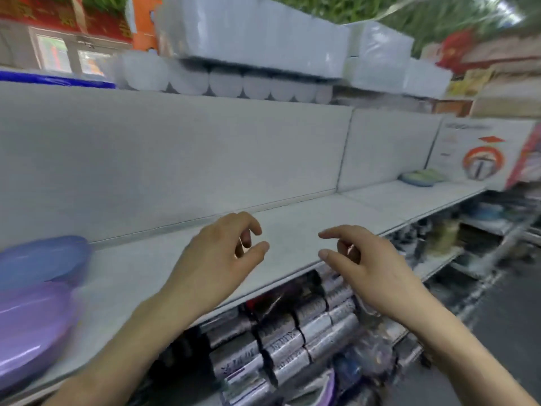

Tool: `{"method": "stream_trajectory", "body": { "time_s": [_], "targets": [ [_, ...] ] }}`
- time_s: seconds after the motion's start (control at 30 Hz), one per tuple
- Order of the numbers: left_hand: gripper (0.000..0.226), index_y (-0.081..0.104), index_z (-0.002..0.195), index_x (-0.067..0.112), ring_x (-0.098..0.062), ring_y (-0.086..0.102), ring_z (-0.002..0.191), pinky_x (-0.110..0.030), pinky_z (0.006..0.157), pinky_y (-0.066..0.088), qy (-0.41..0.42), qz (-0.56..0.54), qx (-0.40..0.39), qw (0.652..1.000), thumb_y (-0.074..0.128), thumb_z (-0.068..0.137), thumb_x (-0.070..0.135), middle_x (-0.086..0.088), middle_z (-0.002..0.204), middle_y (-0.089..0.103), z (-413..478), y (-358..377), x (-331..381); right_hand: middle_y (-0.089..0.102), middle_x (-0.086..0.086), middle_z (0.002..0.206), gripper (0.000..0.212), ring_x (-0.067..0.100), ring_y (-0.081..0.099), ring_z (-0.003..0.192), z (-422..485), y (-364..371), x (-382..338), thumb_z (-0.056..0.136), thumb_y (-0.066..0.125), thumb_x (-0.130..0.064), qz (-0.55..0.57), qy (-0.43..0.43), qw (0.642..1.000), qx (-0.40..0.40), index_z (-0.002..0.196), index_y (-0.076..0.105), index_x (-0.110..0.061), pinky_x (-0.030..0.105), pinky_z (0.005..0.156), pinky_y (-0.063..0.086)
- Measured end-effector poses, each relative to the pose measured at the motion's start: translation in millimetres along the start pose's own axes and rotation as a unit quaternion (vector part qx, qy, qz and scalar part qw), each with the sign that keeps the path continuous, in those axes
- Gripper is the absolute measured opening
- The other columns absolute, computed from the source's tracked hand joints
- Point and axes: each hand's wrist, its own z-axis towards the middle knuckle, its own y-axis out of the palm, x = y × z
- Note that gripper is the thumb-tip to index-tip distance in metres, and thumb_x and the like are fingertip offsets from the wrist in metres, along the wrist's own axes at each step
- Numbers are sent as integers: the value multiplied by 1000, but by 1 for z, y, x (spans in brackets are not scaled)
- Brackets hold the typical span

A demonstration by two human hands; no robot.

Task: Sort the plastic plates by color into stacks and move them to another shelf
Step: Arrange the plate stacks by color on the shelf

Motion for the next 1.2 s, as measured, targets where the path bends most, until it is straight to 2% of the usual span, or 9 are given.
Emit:
{"method": "stream_trajectory", "body": {
  "time_s": [0.1,0.27,0.47,0.57,0.73,1.0,1.13,1.2],
  "targets": [
    [14,58,106,43,-1,59,90,-34,79,52,31,-46,-38,998,62,95,50,19,95,61,32,71,47,63,-8,90,22,5,58,82,-16,-55,56,96,64,-43,-42,36,998,39,118,64,-40,22,69,46],
    [14,60,107,41,0,59,91,-35,81,53,75,-100,-99,987,64,95,46,20,97,62,86,166,115,56,-11,84,19,5,56,74,-32,-128,132,98,61,-45,-71,107,988,84,116,63,-40,19,63,42],
    [18,62,111,39,-2,61,91,-38,82,54,103,-148,-128,975,66,94,43,19,98,64,155,267,174,57,-8,86,18,8,57,75,-21,-179,221,98,61,-45,-86,151,977,120,115,62,-40,24,65,45],
    [17,62,112,40,-4,63,86,-36,80,55,96,-181,-136,969,67,95,41,18,94,65,192,319,193,58,-7,84,17,9,57,73,-3,-198,271,99,61,-42,-94,164,974,129,115,62,-37,24,63,47],
    [16,64,110,38,-3,63,78,-34,78,54,45,-243,-100,964,67,95,37,13,87,68,270,404,215,58,-8,85,15,8,57,75,38,-240,358,99,63,-40,-115,182,967,139,113,62,-37,21,65,45],
    [17,63,113,40,0,60,83,-10,64,44,28,-245,-104,964,65,96,39,12,93,66,375,516,264,59,-8,87,12,12,58,75,101,-302,485,98,65,-37,-112,182,964,157,108,61,-42,21,66,47],
    [17,64,111,38,-1,61,81,-23,74,49,10,-218,-97,971,66,95,40,12,91,66,414,568,283,59,-9,89,11,10,57,79,139,-319,555,98,63,-37,-91,161,973,140,109,62,-41,20,68,46],
    [16,64,110,37,-1,61,80,-24,75,49,-12,-203,-88,975,66,95,39,12,90,66,432,591,293,58,-11,92,12,8,57,81,157,-329,589,98,62,-38,-80,149,978,124,109,62,-40,19,69,46]
  ]
}}
